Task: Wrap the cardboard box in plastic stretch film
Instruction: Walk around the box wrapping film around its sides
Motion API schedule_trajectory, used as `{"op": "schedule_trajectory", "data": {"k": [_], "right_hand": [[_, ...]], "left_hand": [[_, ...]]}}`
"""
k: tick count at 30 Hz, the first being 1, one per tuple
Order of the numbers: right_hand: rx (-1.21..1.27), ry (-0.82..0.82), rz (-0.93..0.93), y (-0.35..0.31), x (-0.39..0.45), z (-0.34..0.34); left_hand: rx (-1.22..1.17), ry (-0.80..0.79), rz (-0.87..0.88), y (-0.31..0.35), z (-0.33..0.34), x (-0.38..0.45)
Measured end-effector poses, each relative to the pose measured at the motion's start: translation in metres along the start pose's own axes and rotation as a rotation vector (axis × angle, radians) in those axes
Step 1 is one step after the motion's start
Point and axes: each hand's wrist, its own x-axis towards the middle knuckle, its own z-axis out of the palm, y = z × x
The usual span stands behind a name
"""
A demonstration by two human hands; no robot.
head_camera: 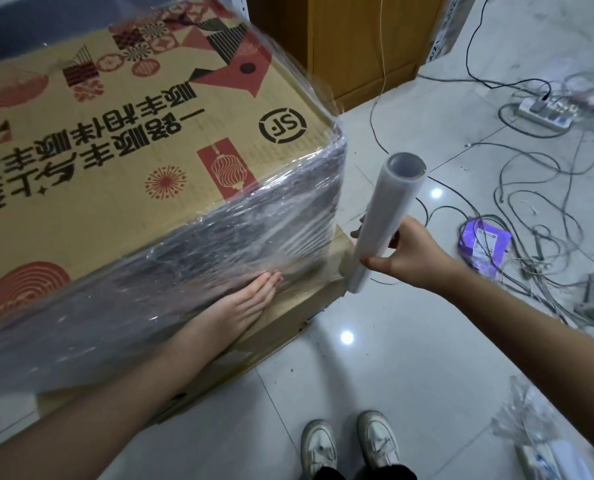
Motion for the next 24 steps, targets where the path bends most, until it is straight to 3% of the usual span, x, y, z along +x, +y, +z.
{"op": "schedule_trajectory", "data": {"k": [5,8,10,16,24], "right_hand": [[0.013,-0.012,-0.037,-0.003,0.01,-0.002],[0.018,-0.063,-0.075,-0.005,0.015,-0.005],[0.026,-0.085,-0.09,-0.005,0.018,-0.006],[0.052,-0.097,-0.114,-0.003,0.025,-0.006],[0.151,-0.023,-0.147,-0.005,0.027,-0.001]], "left_hand": [[0.073,0.101,0.05,0.006,-0.026,0.021],[0.029,0.084,0.097,-0.009,-0.045,0.049],[0.087,0.172,0.169,-0.014,-0.049,0.073],[0.293,-0.109,0.149,-0.027,-0.032,0.099],[0.383,-0.192,0.101,-0.019,-0.026,0.107]]}}
